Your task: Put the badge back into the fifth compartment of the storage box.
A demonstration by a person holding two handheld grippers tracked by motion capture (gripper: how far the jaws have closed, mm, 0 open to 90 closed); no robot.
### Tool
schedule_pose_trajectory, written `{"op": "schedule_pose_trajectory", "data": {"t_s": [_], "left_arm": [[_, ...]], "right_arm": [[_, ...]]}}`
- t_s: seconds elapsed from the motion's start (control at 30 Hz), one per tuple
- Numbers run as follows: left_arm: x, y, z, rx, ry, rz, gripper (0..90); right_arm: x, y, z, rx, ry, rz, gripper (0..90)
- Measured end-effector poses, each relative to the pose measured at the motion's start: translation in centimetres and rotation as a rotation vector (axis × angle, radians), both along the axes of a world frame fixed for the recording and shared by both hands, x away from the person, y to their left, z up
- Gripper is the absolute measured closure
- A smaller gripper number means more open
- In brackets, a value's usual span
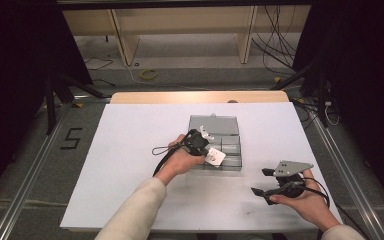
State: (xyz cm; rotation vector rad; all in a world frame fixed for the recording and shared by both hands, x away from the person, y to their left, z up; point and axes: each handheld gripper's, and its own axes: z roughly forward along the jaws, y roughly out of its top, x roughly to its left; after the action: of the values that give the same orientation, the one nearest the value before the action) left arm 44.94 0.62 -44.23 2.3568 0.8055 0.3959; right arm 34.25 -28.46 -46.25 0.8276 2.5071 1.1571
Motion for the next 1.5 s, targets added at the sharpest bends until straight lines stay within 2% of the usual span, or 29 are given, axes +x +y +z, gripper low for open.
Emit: {"op": "schedule_pose_trajectory", "data": {"t_s": [0.07,0.13,0.2,0.3,0.5,0.7,0.77,0.8,0.87,0.97,1.0,1.03,1.1,1.13,1.17,1.2,1.27,1.37,1.43,1.5], "left_arm": [[0.2,-0.6,0.5,-0.02,-0.029,0.004,87.3],[0.5,-1.5,0.8,-0.045,-0.031,-0.005,87.3],[1.0,-2.6,0.6,-0.042,-0.033,-0.009,87.6],[1.8,-3.6,-0.1,0.006,-0.024,-0.017,88.1],[2.4,-4.0,-0.9,0.048,-0.011,0.004,88.7],[2.0,-3.1,-0.2,0.101,0.059,0.02,88.5],[1.7,-2.9,0.0,0.101,0.057,0.026,86.5],[1.6,-2.8,0.2,0.086,0.039,0.024,85.4],[1.3,-2.5,0.9,0.029,-0.01,0.036,83.8],[0.5,-1.5,2.1,-0.02,-0.059,0.042,80.0],[-0.2,-0.5,2.7,-0.029,-0.066,0.033,77.9],[-0.2,-0.5,2.7,-0.029,-0.066,0.033,75.6],[-1.0,0.8,3.0,-0.041,-0.071,0.035,72.5],[-1.4,1.7,3.1,-0.054,-0.07,0.035,65.3],[-1.8,2.6,3.2,-0.075,-0.07,0.037,65.3],[-2.2,3.6,3.2,-0.095,-0.064,0.038,61.3],[-3.2,5.6,3.1,-0.133,-0.078,0.048,51.3],[-5.1,8.2,2.8,-0.154,-0.099,0.06,38.5],[-6.5,9.8,2.3,-0.185,-0.112,0.075,33.6],[-7.5,11.2,1.7,-0.177,-0.114,0.09,30.3]], "right_arm": [[0.0,0.0,0.0,-0.003,0.001,0.0,22.4],[0.0,0.1,0.0,0.0,0.001,0.002,22.4],[0.0,0.1,0.0,0.001,0.0,0.002,22.4],[0.0,0.0,0.0,0.001,-0.002,0.003,22.4],[0.0,-0.3,0.1,0.006,-0.003,0.002,22.4],[0.0,-0.2,0.0,0.004,-0.001,-0.001,22.4],[0.1,-0.1,0.0,0.002,0.0,-0.001,22.4],[0.0,-0.1,0.1,0.001,-0.001,0.001,22.4],[0.0,-0.1,0.1,0.002,-0.002,0.001,22.4],[0.0,-0.1,0.0,0.003,-0.001,-0.001,22.4],[0.0,-0.2,0.0,0.003,0.002,-0.004,22.4],[0.0,-0.2,0.0,0.003,0.002,-0.004,22.4],[0.0,-0.2,0.0,0.004,0.001,-0.004,22.4],[0.0,-0.2,0.0,0.003,-0.002,-0.004,22.4],[0.0,-0.2,0.0,0.003,-0.002,-0.004,22.4],[-0.1,-0.2,0.1,0.005,-0.004,-0.003,22.4],[-0.1,-0.2,0.1,0.004,-0.001,-0.005,22.4],[-0.1,-0.2,0.0,0.002,0.004,-0.008,22.3],[0.0,-0.2,0.0,0.001,0.005,-0.011,22.3],[0.0,-0.2,0.0,0.001,0.003,-0.011,22.3]]}}
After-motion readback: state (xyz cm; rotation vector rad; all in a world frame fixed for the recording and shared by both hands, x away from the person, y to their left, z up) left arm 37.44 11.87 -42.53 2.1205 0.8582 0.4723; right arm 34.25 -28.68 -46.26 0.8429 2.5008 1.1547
